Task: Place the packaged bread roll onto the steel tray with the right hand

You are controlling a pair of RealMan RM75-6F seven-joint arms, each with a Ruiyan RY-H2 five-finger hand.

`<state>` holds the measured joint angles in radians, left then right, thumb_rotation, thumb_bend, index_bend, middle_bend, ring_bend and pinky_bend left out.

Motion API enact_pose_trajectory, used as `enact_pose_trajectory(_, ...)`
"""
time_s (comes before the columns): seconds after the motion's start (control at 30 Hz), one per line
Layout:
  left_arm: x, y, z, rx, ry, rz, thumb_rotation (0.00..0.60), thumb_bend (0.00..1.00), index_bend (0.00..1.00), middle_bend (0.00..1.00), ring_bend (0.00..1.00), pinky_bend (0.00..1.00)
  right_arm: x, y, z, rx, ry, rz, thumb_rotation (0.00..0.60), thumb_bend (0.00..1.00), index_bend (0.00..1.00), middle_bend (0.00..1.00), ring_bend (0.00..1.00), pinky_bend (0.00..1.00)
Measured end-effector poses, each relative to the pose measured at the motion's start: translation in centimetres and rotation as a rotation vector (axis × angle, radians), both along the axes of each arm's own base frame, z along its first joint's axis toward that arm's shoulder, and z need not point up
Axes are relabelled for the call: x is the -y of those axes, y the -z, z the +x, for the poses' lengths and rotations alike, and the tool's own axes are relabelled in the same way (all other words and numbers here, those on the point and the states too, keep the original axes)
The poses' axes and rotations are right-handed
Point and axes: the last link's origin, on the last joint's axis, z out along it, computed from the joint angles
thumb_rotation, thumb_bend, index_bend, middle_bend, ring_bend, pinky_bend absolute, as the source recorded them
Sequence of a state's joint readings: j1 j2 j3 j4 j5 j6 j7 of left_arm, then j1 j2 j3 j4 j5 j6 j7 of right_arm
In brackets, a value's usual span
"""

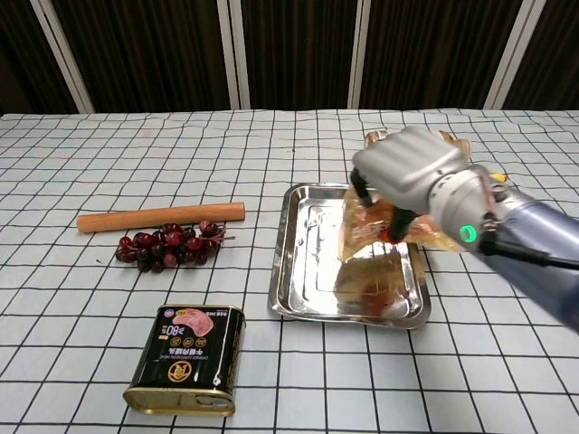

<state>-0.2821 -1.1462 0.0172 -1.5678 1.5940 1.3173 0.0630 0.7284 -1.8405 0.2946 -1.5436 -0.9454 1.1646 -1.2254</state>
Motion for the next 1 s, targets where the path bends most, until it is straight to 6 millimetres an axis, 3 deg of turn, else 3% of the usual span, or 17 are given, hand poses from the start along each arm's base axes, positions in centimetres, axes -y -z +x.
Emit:
enact_pose_trajectory(0.27, 0.0, -0.1, 0.0, 0.006, 0.002, -0.007, 0.6, 0.08, 0.0, 0.0, 0.0, 0.04, -0.2, 4.1, 3.6, -0.047, 0.003, 0.026, 0.6, 0.35, 0.6, 0.31, 0.23, 0.51)
enact_pose_trajectory(0.33, 0.0, -0.2, 0.0, 0.007, 0.001, -0.006, 0.6, 0.08, 0.0, 0.0, 0.0, 0.04, -0.2, 4.5, 4.2, -0.053, 0.0, 0.022, 0.6, 0.35, 0.44, 0.27, 0.21, 0.49)
enact_pose_trajectory(0.4, -0.1, -0.2, -0.1, 0.006, -0.001, -0.006, 0.6, 0.08, 0.0, 0.0, 0.0, 0.04, -0.1, 4.6, 4.5, -0.06, 0.0, 0.007, 0.6, 0.35, 0.15, 0.15, 0.1, 0.4)
enact_pose_trajectory(0.47, -0.1, -0.2, -0.1, 0.006, -0.003, -0.006, 0.6, 0.08, 0.0, 0.0, 0.0, 0.04, 0.0, 4.6, 4.4, -0.067, 0.01, -0.002, 0.6, 0.35, 0.01, 0.03, 0.01, 0.28)
enact_pose_trajectory(0.57, 0.0, -0.2, -0.1, 0.005, -0.002, -0.007, 0.6, 0.08, 0.0, 0.0, 0.0, 0.04, -0.2, 4.4, 4.1, -0.079, 0.03, 0.001, 0.6, 0.35, 0.0, 0.0, 0.0, 0.18)
enact_pose_trajectory(0.73, 0.0, 0.0, 0.0, -0.004, 0.001, -0.008, 0.6, 0.08, 0.0, 0.0, 0.0, 0.04, -1.0, 3.1, 3.5, -0.093, 0.068, 0.005, 0.6, 0.32, 0.0, 0.0, 0.0, 0.15)
enact_pose_trajectory(1.0, 0.2, 0.5, 0.1, -0.026, 0.002, -0.01, 0.6, 0.08, 0.0, 0.0, 0.0, 0.04, -3.8, -1.5, 1.3, -0.152, 0.1, -0.051, 0.6, 0.32, 0.0, 0.0, 0.0, 0.14)
